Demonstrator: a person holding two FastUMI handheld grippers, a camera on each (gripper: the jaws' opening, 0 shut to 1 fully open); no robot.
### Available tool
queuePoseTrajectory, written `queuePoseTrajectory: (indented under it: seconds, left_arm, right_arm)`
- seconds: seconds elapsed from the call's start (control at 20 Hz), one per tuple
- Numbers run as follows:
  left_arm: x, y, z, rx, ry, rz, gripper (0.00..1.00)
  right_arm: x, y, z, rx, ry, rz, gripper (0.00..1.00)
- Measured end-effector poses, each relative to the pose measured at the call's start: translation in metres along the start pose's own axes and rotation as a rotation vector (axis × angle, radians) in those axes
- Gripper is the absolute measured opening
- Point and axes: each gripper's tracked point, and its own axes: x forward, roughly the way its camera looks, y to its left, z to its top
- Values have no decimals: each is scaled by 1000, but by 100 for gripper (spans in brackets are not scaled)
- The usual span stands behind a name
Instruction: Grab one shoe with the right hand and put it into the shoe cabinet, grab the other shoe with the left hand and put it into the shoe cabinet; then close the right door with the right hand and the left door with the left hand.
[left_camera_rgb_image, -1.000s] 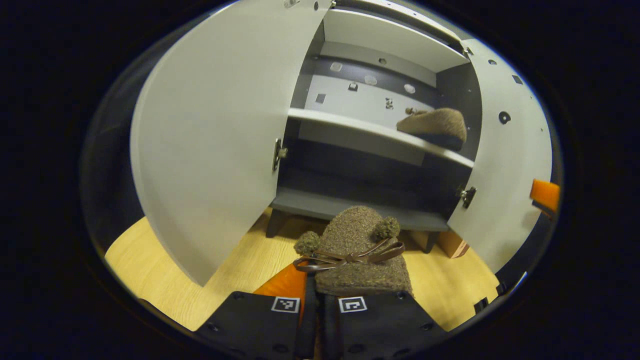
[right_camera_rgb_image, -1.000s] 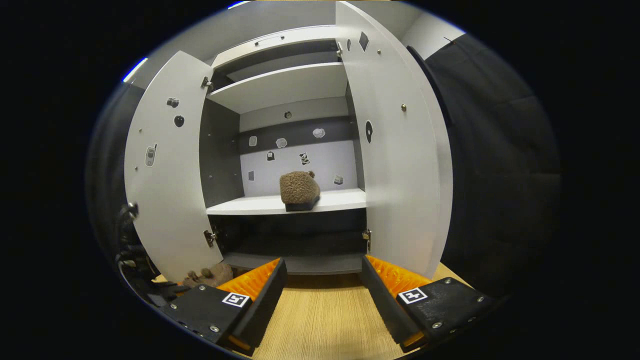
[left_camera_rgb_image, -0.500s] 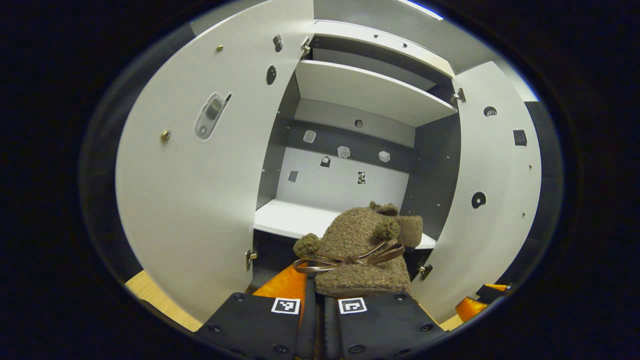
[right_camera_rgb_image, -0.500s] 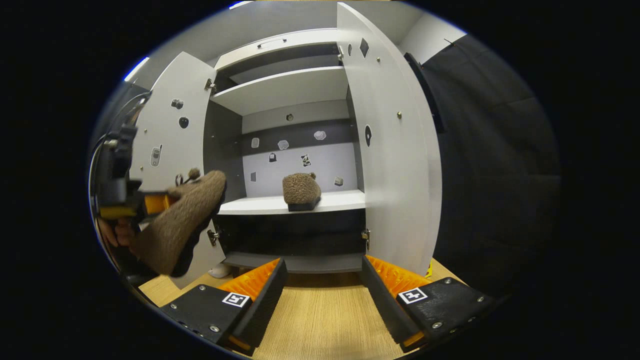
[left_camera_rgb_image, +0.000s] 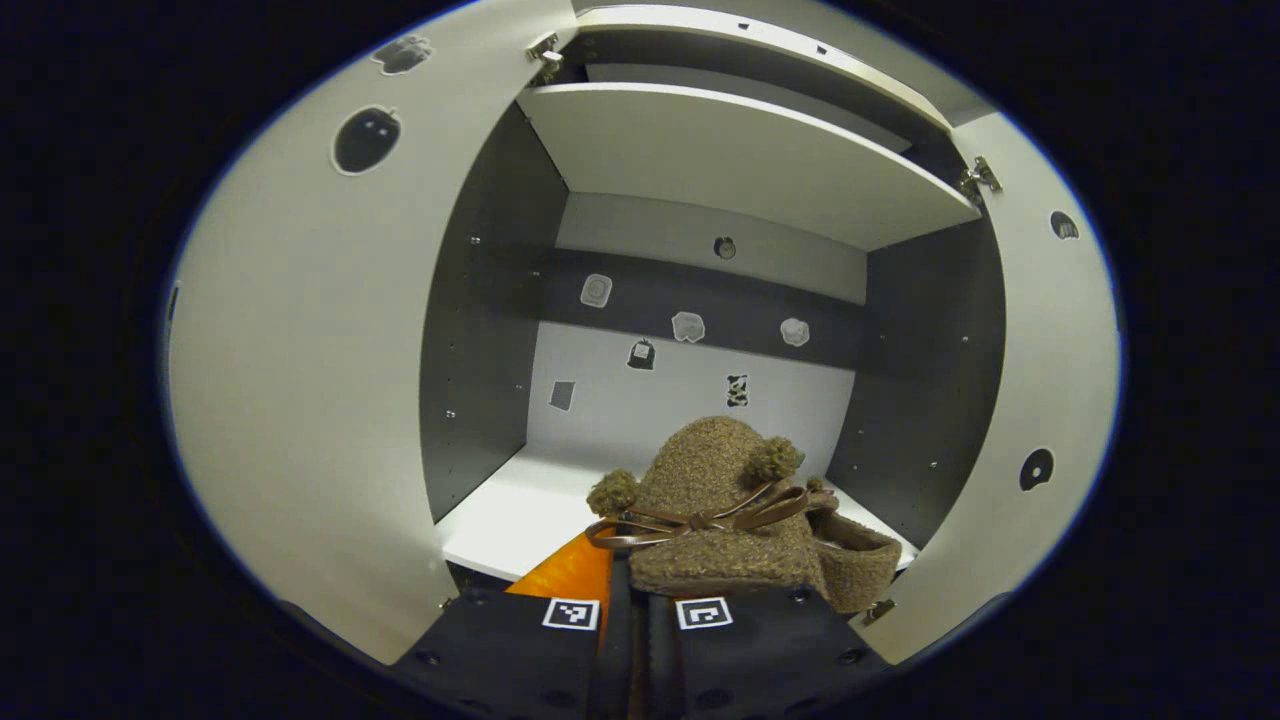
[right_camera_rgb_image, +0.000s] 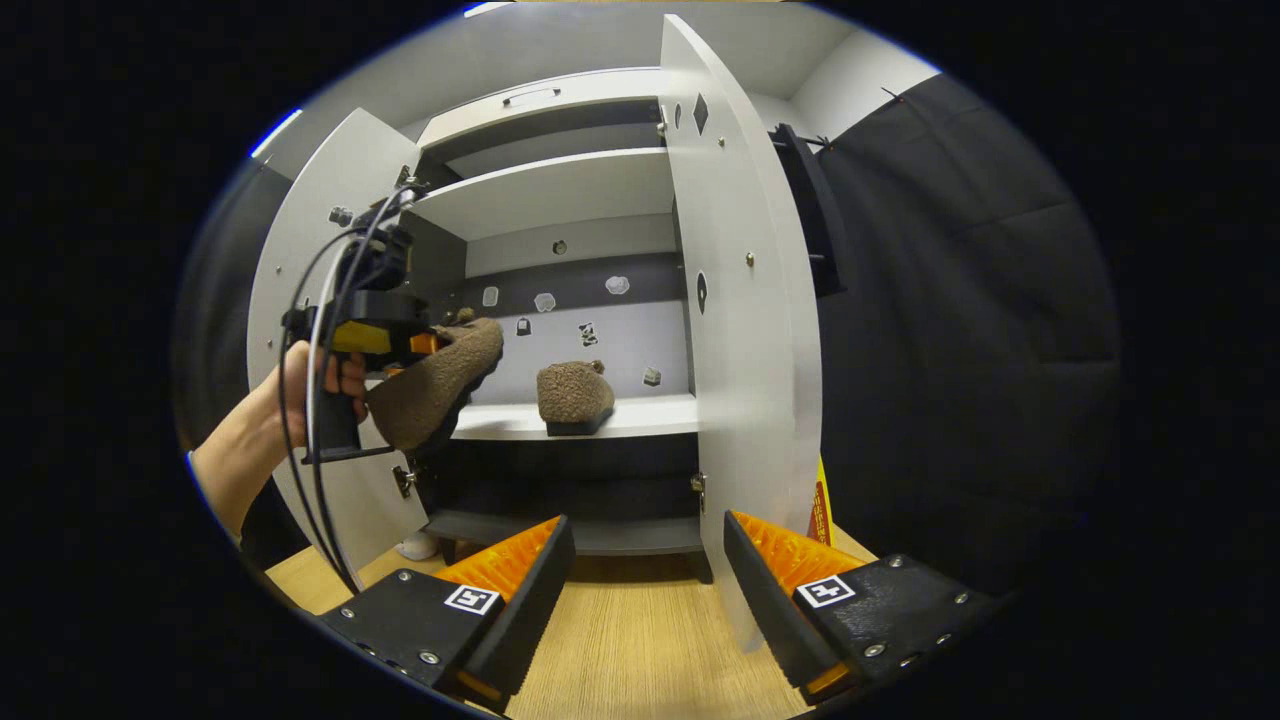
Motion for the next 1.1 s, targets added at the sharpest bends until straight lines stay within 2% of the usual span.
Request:
queuePoseTrajectory:
  seconds: [0.15,0.3,0.45,0.5,0.7,1.0,1.1]
  left_arm:
    - [30,-8,-8,-28,58,-6,14]
    - [62,-1,-12,16,103,43,14]
    - [93,-4,-17,-132,204,39,14]
    - [104,5,-17,-130,220,53,14]
    - [130,27,-40,-12,314,104,14]
    - [138,25,-57,31,380,94,14]
    - [137,23,-58,26,391,87,20]
  right_arm:
    - [-1,-3,1,-1,10,0,92]
    - [3,-1,3,-6,15,17,92]
    - [6,0,6,-9,11,31,92]
    - [7,1,6,-2,14,36,92]
    - [10,2,12,-7,-10,42,93]
    - [15,6,8,3,3,48,92]
    - [15,7,7,4,1,44,93]
